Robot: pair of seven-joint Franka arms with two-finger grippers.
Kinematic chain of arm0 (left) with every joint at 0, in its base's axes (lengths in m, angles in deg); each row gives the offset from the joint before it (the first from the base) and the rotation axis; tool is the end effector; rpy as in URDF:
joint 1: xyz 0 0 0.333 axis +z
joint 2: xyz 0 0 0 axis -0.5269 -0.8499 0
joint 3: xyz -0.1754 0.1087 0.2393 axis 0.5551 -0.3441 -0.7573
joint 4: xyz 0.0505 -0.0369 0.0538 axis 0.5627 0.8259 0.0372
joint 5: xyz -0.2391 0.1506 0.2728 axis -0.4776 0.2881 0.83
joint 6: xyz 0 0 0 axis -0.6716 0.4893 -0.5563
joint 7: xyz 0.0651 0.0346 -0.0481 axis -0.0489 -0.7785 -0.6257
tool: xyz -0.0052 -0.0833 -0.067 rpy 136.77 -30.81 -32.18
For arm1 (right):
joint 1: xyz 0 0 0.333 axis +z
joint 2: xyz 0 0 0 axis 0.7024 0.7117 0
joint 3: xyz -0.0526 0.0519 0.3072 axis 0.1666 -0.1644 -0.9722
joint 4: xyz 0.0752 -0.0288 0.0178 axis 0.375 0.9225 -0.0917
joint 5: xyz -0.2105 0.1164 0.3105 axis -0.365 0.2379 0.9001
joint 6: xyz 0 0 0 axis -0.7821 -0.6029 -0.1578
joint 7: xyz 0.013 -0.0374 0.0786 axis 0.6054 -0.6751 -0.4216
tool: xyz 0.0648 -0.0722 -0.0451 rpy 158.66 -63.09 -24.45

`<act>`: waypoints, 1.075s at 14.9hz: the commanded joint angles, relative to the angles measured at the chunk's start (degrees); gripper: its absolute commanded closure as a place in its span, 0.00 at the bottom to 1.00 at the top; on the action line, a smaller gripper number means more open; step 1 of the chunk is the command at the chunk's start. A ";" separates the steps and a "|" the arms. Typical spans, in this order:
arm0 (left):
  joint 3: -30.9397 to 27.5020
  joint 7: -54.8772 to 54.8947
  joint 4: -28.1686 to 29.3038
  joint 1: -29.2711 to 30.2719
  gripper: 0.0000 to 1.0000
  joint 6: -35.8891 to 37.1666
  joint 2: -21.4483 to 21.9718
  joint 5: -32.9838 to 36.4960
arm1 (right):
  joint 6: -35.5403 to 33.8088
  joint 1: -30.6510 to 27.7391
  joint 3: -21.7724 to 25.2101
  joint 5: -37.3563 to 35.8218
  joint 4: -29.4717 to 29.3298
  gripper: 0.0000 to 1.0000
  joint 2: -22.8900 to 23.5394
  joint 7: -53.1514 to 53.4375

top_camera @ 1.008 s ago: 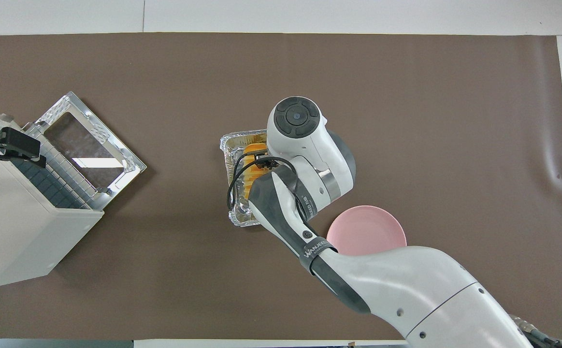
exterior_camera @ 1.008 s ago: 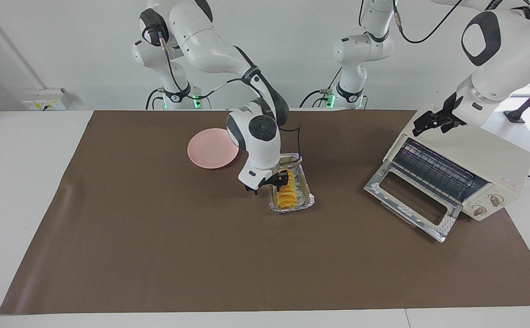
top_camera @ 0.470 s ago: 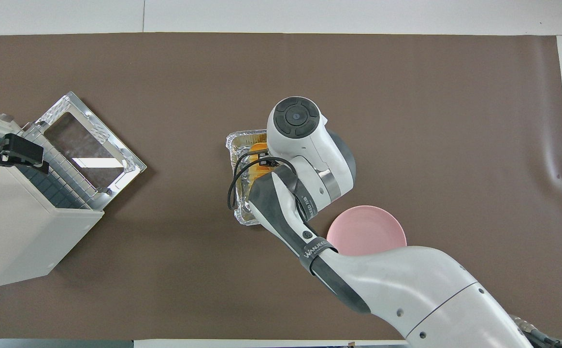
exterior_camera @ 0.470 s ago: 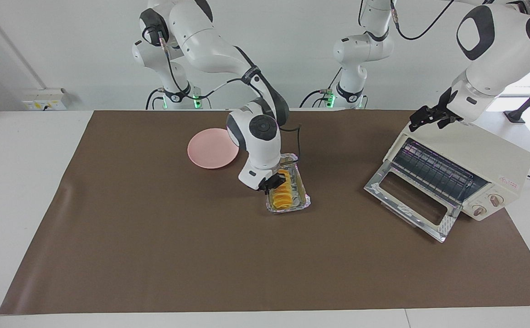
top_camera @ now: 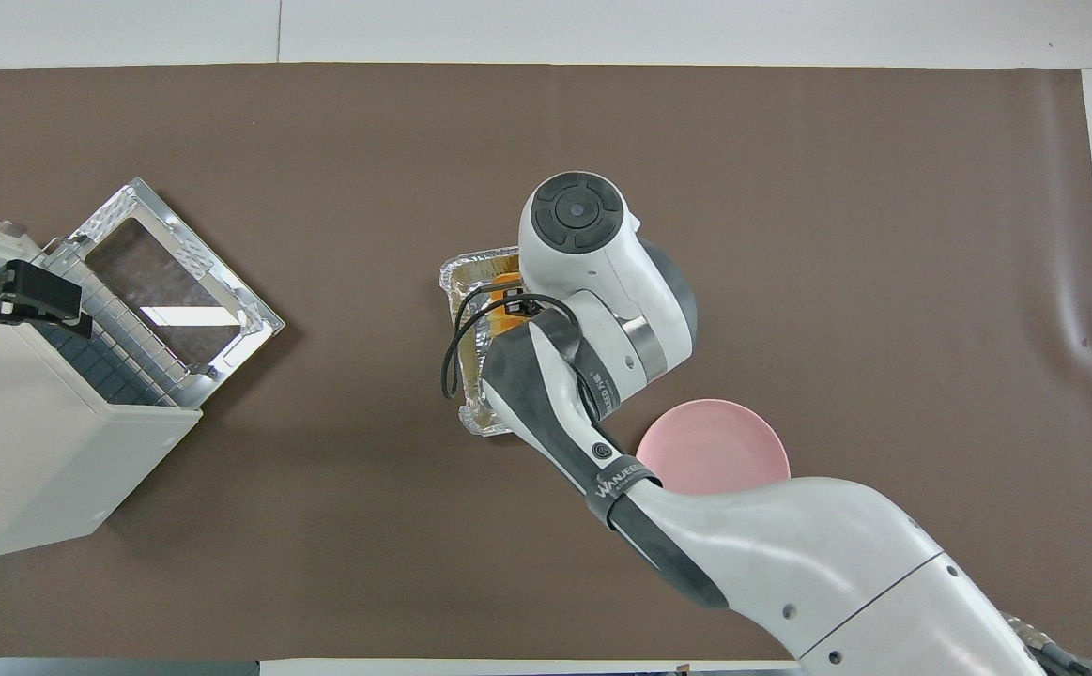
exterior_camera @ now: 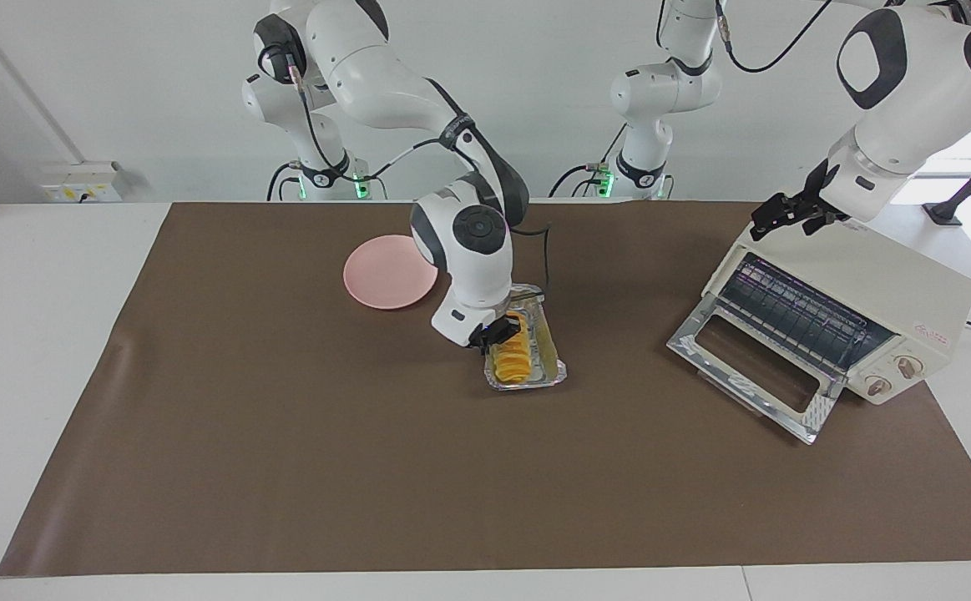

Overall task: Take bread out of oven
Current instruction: 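Carry the foil tray with the right gripper and set it down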

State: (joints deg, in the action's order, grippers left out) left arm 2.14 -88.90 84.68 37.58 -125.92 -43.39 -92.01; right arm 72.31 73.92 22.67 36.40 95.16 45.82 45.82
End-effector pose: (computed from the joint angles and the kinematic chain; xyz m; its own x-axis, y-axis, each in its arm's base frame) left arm 0.5493 -0.0001 0.5763 0.9753 0.0585 -0.2130 0.0668 -0.9972 0.0323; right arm 0.6125 0.3523 0.3615 0.9971 0.0549 -0.0518 0.0533 -0.9980 -0.0326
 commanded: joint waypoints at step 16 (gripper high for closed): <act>0.75 0.79 1.95 0.54 0.00 -1.67 1.91 1.00 | 5.55 -19.81 -0.47 -0.19 11.81 1.00 -5.92 -16.89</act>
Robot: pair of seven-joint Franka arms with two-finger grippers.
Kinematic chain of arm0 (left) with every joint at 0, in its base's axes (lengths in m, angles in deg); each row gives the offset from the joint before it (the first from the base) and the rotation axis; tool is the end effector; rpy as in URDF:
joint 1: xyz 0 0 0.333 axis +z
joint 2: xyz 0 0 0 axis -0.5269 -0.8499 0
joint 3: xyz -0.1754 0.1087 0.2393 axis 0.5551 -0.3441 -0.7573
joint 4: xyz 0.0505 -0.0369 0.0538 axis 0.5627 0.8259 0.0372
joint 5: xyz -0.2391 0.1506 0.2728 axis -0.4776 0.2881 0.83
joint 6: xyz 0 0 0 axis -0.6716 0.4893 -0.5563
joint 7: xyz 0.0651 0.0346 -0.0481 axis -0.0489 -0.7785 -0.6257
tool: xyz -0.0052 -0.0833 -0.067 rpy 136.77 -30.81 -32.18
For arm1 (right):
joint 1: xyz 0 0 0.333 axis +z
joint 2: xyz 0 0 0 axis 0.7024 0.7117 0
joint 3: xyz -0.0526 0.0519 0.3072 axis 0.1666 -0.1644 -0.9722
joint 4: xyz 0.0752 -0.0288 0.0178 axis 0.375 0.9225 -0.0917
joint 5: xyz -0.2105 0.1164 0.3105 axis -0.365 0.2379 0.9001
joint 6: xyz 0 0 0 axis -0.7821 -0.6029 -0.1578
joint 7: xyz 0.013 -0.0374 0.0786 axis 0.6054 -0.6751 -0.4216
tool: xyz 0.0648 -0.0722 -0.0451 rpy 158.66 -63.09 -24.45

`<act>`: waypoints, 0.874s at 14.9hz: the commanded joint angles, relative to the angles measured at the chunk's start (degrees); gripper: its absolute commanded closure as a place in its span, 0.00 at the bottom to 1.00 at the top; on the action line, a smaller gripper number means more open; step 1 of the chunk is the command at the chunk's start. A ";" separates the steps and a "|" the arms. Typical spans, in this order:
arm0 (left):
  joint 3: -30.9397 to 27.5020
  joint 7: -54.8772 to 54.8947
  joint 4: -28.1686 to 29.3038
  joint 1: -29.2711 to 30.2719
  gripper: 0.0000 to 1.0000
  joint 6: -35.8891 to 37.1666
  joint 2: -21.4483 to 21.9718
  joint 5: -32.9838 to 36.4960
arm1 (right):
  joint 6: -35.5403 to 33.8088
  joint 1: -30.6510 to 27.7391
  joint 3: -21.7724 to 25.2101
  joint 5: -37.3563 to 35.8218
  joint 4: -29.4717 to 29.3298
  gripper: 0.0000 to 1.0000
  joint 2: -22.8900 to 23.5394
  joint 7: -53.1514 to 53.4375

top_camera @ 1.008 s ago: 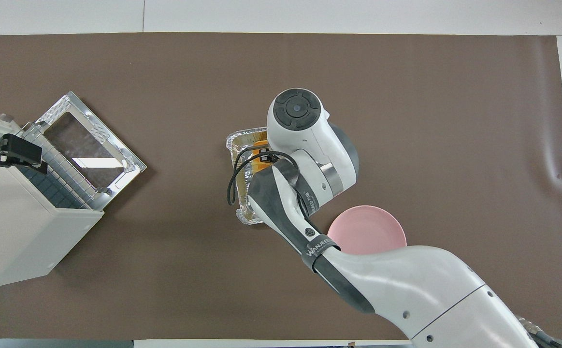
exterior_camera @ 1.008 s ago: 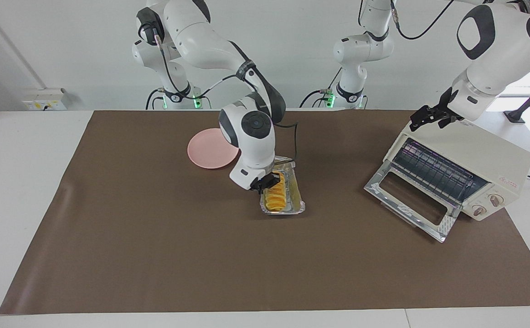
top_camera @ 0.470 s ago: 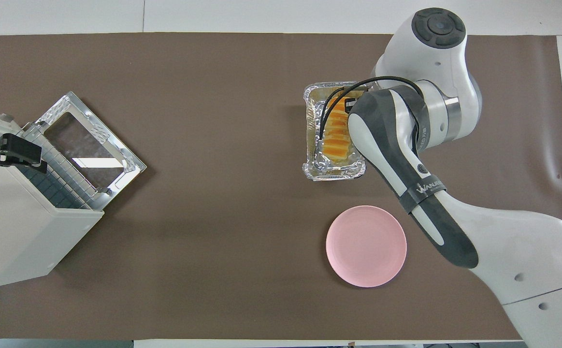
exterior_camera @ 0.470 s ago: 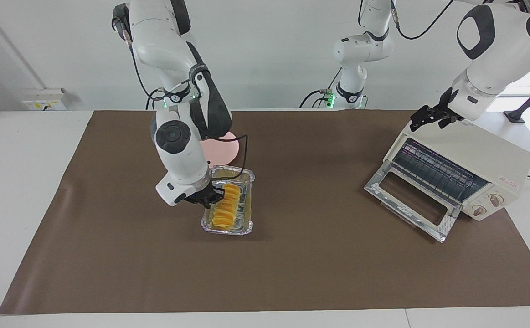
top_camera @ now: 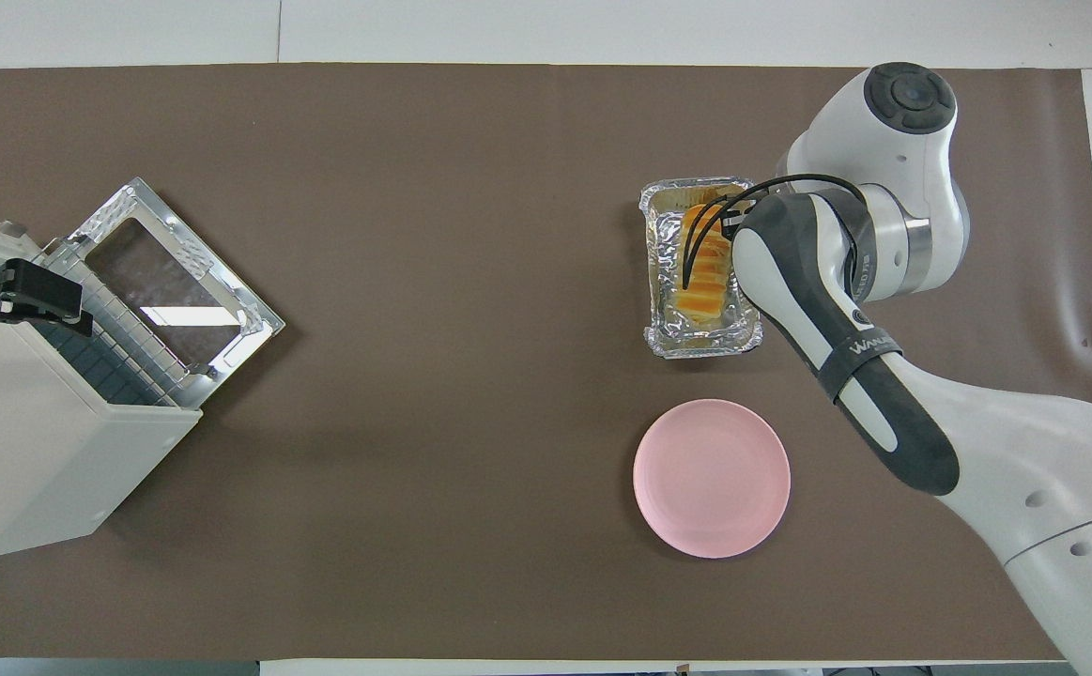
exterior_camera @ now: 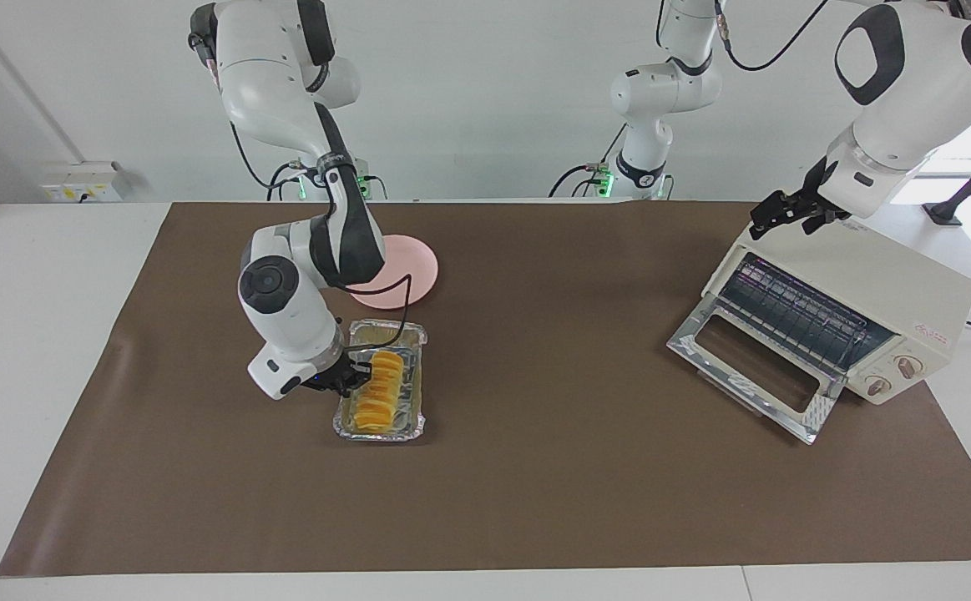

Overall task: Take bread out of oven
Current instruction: 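Lower the right gripper into the tray and grasp the bread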

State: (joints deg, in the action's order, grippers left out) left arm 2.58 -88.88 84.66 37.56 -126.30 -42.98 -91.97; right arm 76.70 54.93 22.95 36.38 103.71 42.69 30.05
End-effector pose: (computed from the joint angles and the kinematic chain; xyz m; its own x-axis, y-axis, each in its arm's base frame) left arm 0.5483 -0.0045 0.5808 0.9787 0.0507 -0.1992 0.0583 -0.9978 0.0321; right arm 0.6706 0.1262 0.3368 0.9983 -0.0089 -0.0578 -0.0111 -0.9992 -0.0372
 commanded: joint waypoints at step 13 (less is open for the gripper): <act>0.23 0.16 1.53 0.56 0.00 -1.12 1.50 0.96 | -0.61 1.03 -0.66 -0.44 2.99 0.00 -4.10 -0.25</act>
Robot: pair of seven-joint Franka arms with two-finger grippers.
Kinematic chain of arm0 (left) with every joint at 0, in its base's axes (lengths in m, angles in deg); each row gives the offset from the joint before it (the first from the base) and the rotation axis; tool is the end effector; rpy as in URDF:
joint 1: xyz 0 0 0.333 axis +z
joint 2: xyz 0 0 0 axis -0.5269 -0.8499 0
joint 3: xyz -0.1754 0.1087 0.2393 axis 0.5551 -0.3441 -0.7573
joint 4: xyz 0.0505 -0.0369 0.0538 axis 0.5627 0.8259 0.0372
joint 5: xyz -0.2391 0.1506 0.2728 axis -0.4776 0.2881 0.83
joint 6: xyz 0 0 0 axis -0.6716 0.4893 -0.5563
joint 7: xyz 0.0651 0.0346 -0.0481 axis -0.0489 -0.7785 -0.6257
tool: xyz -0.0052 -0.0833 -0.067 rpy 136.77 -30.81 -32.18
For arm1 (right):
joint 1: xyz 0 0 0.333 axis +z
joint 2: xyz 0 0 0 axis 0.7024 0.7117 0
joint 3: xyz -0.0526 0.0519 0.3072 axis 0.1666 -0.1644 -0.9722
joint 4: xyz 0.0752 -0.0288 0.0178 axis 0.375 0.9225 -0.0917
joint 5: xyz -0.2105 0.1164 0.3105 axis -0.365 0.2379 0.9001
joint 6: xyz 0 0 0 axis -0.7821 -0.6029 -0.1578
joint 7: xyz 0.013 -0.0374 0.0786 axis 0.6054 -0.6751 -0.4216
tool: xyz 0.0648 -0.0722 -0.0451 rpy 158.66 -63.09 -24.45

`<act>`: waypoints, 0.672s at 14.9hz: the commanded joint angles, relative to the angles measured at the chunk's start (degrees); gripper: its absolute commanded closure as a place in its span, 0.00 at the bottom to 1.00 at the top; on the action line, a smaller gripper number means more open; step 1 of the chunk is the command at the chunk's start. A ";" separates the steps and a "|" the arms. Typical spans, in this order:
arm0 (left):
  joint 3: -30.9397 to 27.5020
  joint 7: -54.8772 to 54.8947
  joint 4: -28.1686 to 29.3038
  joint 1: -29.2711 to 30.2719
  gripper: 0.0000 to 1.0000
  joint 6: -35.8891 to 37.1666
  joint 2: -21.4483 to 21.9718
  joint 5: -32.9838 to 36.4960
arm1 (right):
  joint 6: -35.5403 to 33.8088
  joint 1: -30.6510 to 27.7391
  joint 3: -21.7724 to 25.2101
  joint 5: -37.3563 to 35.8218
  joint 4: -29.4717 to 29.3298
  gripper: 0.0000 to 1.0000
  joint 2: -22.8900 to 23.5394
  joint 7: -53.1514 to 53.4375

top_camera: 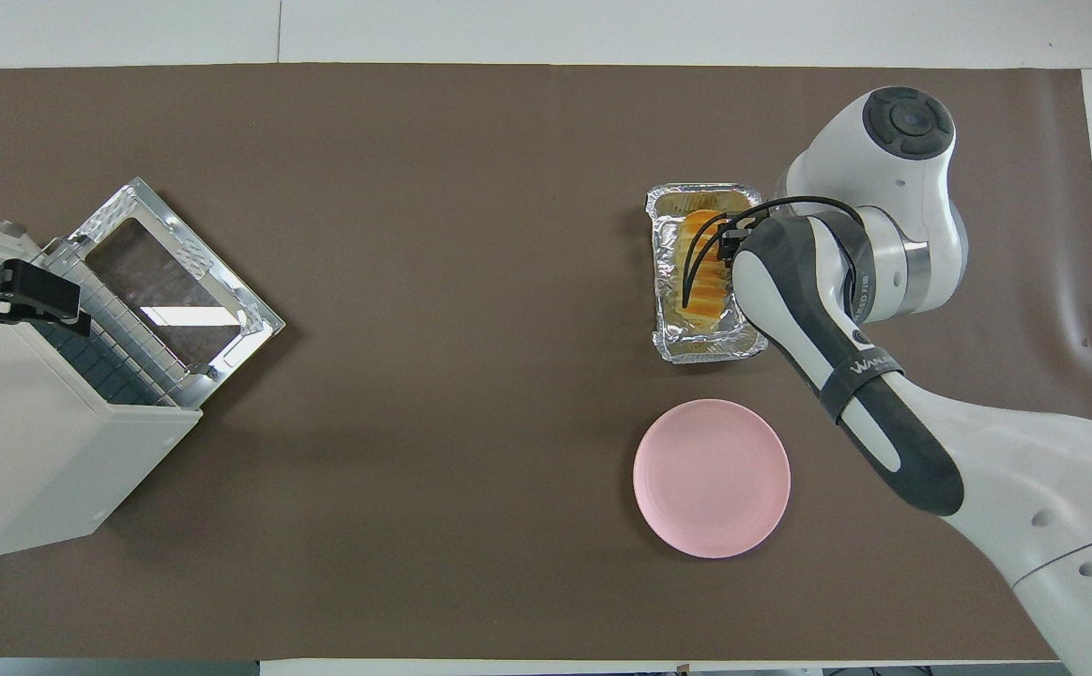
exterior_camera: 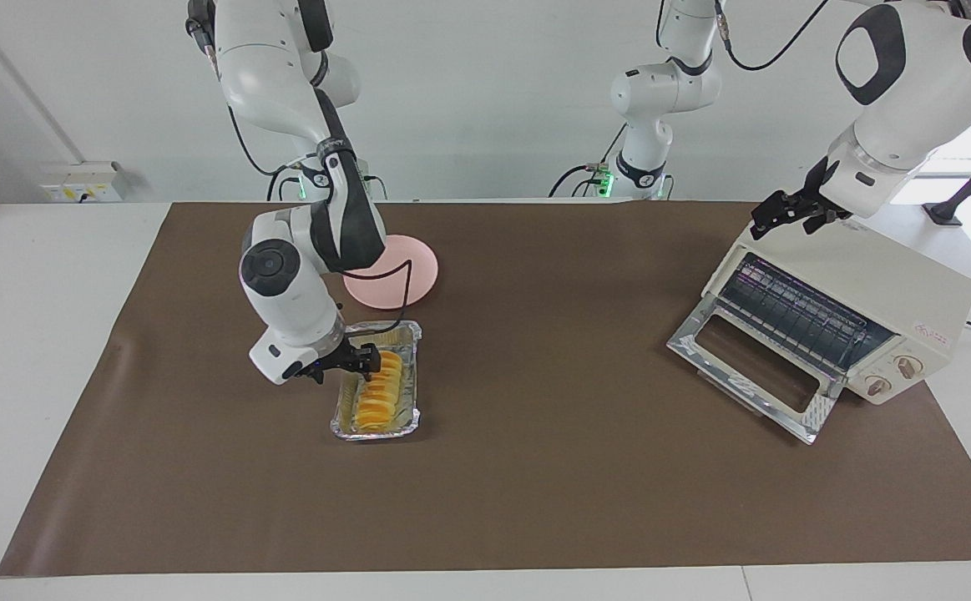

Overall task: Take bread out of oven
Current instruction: 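Lower the right gripper into the tray and grasp the bread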

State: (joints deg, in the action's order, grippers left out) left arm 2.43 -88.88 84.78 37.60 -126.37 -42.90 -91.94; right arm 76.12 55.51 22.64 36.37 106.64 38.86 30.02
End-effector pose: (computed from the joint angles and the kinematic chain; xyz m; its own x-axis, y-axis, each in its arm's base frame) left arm 0.5480 -0.0027 0.5806 0.9786 0.0541 -0.1986 0.0616 -0.9976 0.0314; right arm 0.6551 0.1336 0.3578 0.9986 0.0074 -0.0528 0.0052 -0.9992 -0.0406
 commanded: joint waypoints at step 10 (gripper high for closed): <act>0.37 0.07 1.41 0.53 0.00 -1.05 1.42 0.94 | 4.36 4.15 -0.27 -1.39 0.76 0.00 2.45 4.44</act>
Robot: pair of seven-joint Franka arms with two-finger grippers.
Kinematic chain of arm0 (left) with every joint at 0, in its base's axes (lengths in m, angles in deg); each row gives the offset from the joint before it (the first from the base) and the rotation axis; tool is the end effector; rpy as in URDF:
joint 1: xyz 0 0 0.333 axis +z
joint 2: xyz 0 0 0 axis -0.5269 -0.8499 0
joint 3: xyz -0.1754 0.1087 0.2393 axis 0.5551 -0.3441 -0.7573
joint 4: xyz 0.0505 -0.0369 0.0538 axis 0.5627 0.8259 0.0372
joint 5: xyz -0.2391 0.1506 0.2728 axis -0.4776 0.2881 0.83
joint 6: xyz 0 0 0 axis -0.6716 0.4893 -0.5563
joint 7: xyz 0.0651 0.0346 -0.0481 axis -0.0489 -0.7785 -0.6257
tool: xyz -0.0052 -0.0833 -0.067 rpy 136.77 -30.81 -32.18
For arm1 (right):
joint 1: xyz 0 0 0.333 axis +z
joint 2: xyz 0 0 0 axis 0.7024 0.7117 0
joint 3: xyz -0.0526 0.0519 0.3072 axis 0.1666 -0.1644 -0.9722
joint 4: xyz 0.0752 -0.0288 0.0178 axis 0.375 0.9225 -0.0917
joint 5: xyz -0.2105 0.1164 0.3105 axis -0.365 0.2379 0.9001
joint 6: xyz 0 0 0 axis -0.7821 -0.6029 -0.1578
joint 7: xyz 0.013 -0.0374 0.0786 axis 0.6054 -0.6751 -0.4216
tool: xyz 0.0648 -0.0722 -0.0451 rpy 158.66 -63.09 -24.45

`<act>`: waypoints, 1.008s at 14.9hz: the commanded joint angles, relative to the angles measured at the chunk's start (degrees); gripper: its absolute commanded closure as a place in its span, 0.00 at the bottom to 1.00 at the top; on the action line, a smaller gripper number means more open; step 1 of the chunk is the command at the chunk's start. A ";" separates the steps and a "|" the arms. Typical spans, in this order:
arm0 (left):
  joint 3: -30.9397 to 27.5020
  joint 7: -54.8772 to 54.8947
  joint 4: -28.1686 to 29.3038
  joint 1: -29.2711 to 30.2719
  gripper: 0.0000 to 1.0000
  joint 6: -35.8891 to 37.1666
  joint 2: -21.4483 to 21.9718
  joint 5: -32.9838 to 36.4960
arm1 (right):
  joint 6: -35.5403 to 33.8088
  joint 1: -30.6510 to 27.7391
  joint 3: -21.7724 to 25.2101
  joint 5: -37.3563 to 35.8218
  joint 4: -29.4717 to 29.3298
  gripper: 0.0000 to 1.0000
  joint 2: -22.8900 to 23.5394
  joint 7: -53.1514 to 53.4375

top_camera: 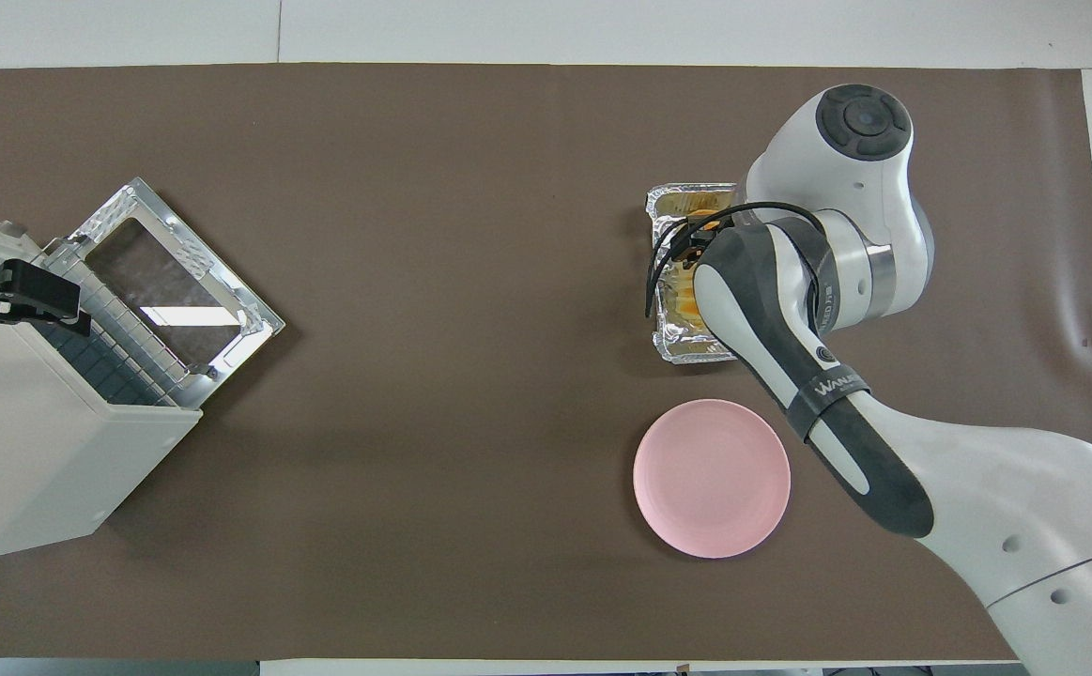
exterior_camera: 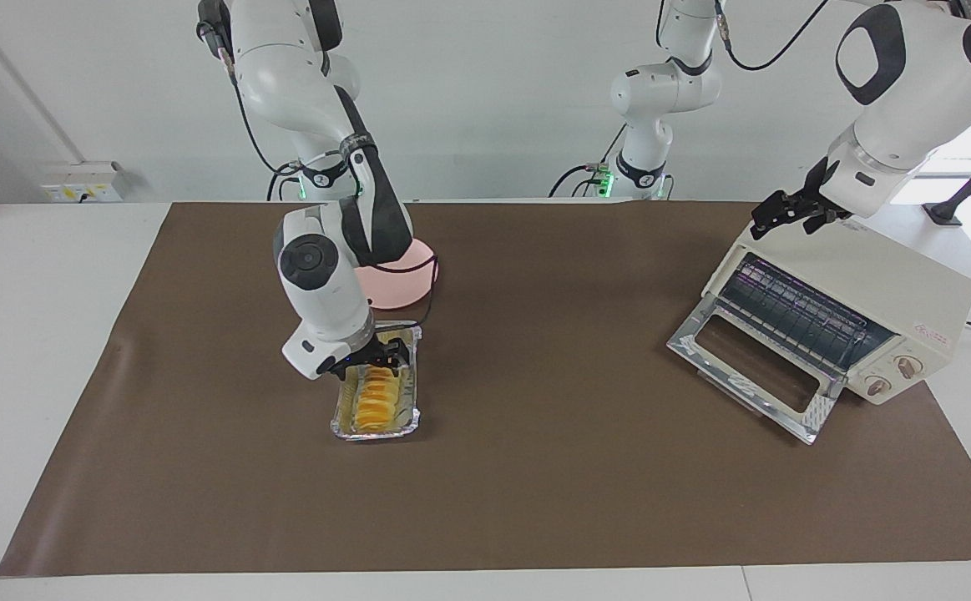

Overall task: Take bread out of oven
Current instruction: 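Lower the right gripper into the tray and grasp the bread, then lift the bread out of the foil tray with the right gripper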

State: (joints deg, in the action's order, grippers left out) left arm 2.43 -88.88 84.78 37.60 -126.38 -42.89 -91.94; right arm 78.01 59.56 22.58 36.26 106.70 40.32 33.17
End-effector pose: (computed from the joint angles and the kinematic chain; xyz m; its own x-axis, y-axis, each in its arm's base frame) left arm 0.5480 -0.0027 0.5807 0.9786 0.0542 -0.1983 0.0616 -0.9976 0.0314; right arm 0.6476 0.1808 0.3430 0.9986 0.0233 -0.0482 0.0215 -0.9991 -0.0374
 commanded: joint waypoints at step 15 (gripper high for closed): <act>0.37 0.07 1.41 0.44 0.00 -1.04 1.41 0.94 | 5.22 0.27 -0.29 -3.66 2.82 1.00 0.73 1.12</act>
State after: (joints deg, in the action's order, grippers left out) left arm 2.44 -88.88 84.78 37.60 -126.39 -42.89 -91.94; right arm 84.52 60.07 22.58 33.64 110.08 41.69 33.45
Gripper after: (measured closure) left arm 0.000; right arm 0.802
